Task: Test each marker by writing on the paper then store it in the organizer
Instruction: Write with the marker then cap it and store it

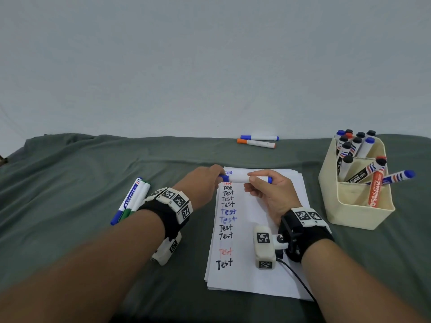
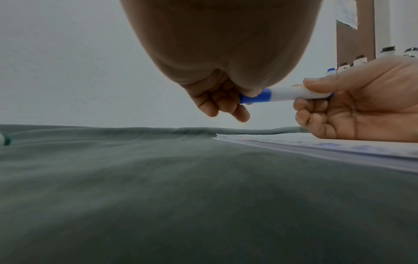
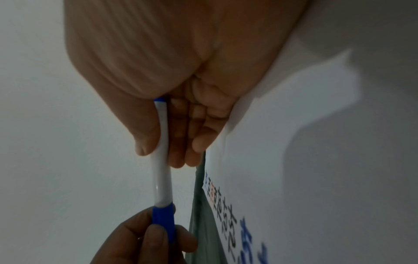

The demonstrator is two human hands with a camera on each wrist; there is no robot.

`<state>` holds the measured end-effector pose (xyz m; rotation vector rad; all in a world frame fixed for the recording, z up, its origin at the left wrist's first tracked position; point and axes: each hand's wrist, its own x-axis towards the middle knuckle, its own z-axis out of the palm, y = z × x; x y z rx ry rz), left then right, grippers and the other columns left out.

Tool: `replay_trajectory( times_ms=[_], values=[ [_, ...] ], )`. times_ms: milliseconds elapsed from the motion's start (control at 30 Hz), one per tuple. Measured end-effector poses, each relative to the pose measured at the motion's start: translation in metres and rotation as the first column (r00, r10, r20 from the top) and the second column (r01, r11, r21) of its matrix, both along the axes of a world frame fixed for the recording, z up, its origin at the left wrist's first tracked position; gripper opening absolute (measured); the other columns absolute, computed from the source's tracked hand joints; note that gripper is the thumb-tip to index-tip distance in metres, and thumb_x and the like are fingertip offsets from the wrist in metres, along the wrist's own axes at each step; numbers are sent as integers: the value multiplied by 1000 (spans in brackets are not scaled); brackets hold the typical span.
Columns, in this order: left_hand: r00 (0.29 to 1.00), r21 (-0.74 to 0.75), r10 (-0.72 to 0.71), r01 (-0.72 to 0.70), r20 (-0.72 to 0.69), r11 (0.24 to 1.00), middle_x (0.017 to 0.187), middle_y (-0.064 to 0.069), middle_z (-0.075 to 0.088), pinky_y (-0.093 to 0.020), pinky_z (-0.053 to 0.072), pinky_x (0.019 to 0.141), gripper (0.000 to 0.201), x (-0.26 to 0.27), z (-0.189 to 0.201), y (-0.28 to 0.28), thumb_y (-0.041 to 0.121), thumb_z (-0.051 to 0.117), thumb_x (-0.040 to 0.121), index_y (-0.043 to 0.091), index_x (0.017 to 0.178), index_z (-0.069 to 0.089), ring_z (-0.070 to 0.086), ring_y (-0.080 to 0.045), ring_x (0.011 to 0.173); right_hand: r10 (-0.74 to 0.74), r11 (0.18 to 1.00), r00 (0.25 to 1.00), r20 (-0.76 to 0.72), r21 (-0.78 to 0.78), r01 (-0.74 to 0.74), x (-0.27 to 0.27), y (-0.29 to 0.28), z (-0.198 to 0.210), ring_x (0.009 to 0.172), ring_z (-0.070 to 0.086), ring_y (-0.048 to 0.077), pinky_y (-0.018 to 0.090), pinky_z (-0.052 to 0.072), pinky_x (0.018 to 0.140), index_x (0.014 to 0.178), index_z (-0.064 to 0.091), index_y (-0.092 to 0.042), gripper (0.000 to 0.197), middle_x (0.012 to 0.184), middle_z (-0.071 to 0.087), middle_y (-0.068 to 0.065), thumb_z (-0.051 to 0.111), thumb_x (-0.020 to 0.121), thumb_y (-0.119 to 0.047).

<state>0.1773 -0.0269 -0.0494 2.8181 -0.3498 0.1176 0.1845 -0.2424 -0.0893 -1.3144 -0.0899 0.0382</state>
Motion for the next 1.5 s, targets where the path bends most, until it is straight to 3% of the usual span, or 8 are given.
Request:
replay_trajectory(
  times_ms=[267, 533, 600, 733, 933, 1100, 1333, 1500],
  values=[
    [999, 4, -2, 2, 34, 1000, 85, 7, 53, -20, 28, 54, 17, -2, 1, 0, 20, 40, 101, 18, 111, 54, 44, -5, 66, 13, 996, 999, 37, -88, -9, -4, 2, 5, 78, 76, 21, 20, 57, 69, 95, 77, -14, 9, 83, 78, 12, 73, 91, -7],
    [1000, 123, -11, 12, -7, 992, 95, 2, 56, -30, 43, 73, 24, -4, 10, -4, 41, 53, 98, 17, 98, 57, 52, -16, 86, 65, 961, 997, 51, -273, -49, -4, 3, 5, 90, 74, 8, 22, 54, 81, 91, 80, -32, 10, 89, 79, -5, 81, 85, -23],
    [1000, 141, -18, 16, 10, 990, 99, 0, 53, -33, 44, 82, 25, -5, 11, -2, 40, 54, 97, 16, 100, 58, 50, -18, 92, 41, 938, 997, 59, -346, -18, -3, 2, 5, 90, 71, 6, 20, 54, 79, 92, 79, -38, 14, 91, 77, -11, 84, 82, -29],
    [996, 109, 31, -41, 88, 993, 92, 3, 53, -31, 41, 71, 21, -16, 13, 24, 37, 50, 99, 20, 103, 62, 53, -18, 84, 57, 902, 998, 32, -430, -37, -4, 5, 9, 104, 67, 0, 17, 49, 88, 113, 71, -36, 40, 109, 73, -14, 87, 77, -34],
    [942, 168, 282, -313, 184, 935, 84, 1, 58, -33, 44, 64, 14, -51, 22, 110, 33, 57, 91, 22, 89, 64, 57, -23, 77, 170, 564, 985, 37, -823, -66, -4, 21, 22, 128, 52, 13, 23, 35, 101, 128, 66, -25, 46, 135, 59, -5, 78, 86, -41],
    [845, 181, 503, -532, 181, 828, 78, -3, 57, -32, 38, 57, 16, -88, 24, 172, 29, 57, 90, 19, 78, 56, 52, -25, 68, 257, 331, 966, -20, -938, -107, -7, 39, 37, 138, 43, 18, 27, 30, 109, 133, 64, -22, 50, 146, 52, 3, 76, 88, -41],
    [784, 158, 620, -609, -26, 777, 105, -9, 65, -31, 41, 73, 18, -102, 6, 192, 32, 56, 94, 17, 104, 59, 59, -29, 90, 365, -8, 926, -96, -995, -100, -11, 38, 49, 142, 40, 21, 34, 31, 115, 147, 48, -29, 62, 156, 42, 2, 66, 92, -51],
    [784, 47, 600, -601, -160, 798, 115, -8, 65, -35, 46, 91, 24, -94, -4, 187, 29, 51, 97, 18, 117, 59, 59, -27, 105, 337, -187, 926, -168, -976, -109, -11, 21, 44, 155, 17, 26, 43, 19, 123, 158, 28, -33, 78, 168, 16, 7, 54, 92, -67]
  ],
)
